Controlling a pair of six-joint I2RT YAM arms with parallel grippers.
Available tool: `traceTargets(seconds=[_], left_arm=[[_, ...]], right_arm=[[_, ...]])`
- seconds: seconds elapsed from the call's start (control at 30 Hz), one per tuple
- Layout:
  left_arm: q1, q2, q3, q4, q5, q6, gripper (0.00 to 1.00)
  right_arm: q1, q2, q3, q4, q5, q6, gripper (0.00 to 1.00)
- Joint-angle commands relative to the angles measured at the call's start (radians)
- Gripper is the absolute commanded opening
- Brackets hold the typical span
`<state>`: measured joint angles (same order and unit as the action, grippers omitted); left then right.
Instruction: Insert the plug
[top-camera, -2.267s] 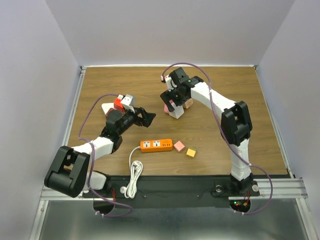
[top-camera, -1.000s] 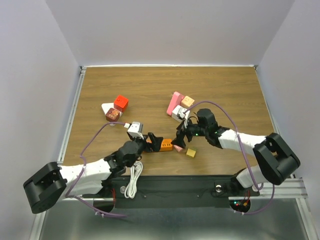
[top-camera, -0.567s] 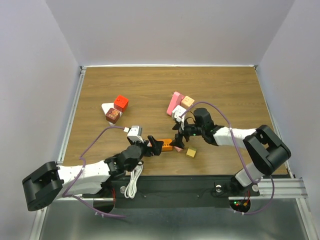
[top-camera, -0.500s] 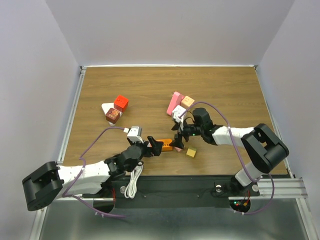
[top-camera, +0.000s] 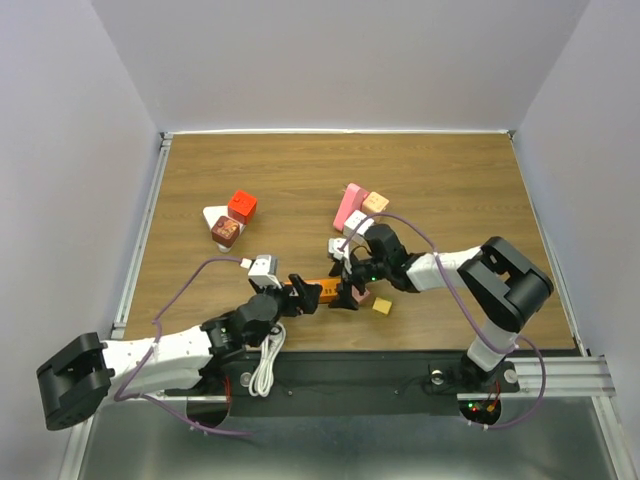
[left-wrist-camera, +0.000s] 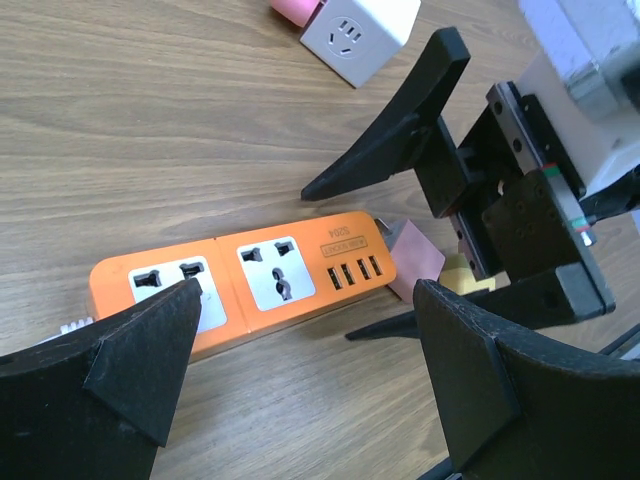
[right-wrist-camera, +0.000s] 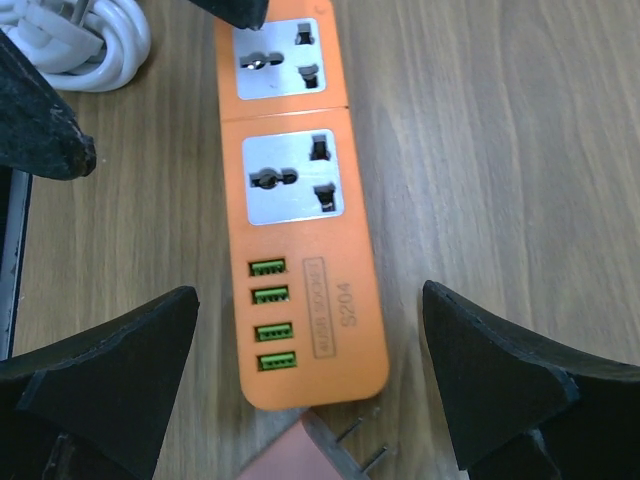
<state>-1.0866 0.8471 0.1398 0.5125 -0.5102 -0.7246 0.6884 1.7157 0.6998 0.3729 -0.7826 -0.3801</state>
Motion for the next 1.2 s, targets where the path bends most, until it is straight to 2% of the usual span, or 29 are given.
traceTargets(seconds=[0.0, 0.1, 0.17, 0.23, 0.3, 0.33, 0.4, 0.43, 0.47, 0.57, 0.87, 1.03, 1.17], left_arm=[[-0.006, -0.035, -0.02, -0.017, -0.04, -0.012, 0.99], [-0.006, -0.046, -0.025, -0.022, -0.039, -0.012, 0.99], [-0.006, -0.056, -0.025, -0.029, -0.039, -0.009, 0.99], [-0.006, -0.065, -0.025, -0.042, -0.039, -0.009, 0.99], [-0.006, -0.072, -0.026, -0.046, -0.039, -0.007, 0.99], [-0.006, -0.075, -0.025, -0.052, -0.039, -0.007, 0.99], [-0.006, -0.083, -0.026, -0.055, -0.04, -0.003, 0.99], [-0.006, -0.089, -0.026, -0.058, -0.042, -0.002, 0.99], [-0.006, -0.092, -0.026, -0.061, -0.047, -0.001, 0.99], [-0.006, -0.105, -0.028, -0.065, -0.056, 0.002, 0.99], [-0.006, -0.108, -0.025, -0.065, -0.071, 0.025, 0.99], [-0.006, -0.065, -0.026, -0.029, -0.079, 0.033, 0.99], [-0.004, -0.011, -0.014, 0.033, -0.088, 0.06, 0.99]], right_arm=[[0.026, 0.013, 0.038, 0.041, 0.011, -0.022, 0.98], [0.046, 0.036, 0.047, 0.043, 0.039, -0.023, 0.97], [0.056, 0.053, 0.063, 0.044, 0.049, -0.025, 0.93], [0.06, 0.079, 0.075, 0.052, 0.06, -0.019, 0.8], [0.068, 0.09, 0.076, 0.075, 0.103, 0.006, 0.62], [0.071, 0.096, 0.076, 0.084, 0.121, 0.018, 0.47], [0.069, 0.096, 0.079, 0.089, 0.175, 0.043, 0.3], [0.069, 0.091, 0.078, 0.098, 0.204, 0.055, 0.09], [0.069, 0.088, 0.075, 0.098, 0.257, 0.075, 0.06], [0.069, 0.07, 0.069, 0.109, 0.359, 0.121, 0.0], [0.069, 0.005, 0.059, 0.153, 0.69, 0.294, 0.0], [0.071, 0.018, 0.086, 0.152, 0.802, 0.352, 0.01], [0.076, 0.007, 0.076, 0.143, 0.819, 0.414, 0.0]])
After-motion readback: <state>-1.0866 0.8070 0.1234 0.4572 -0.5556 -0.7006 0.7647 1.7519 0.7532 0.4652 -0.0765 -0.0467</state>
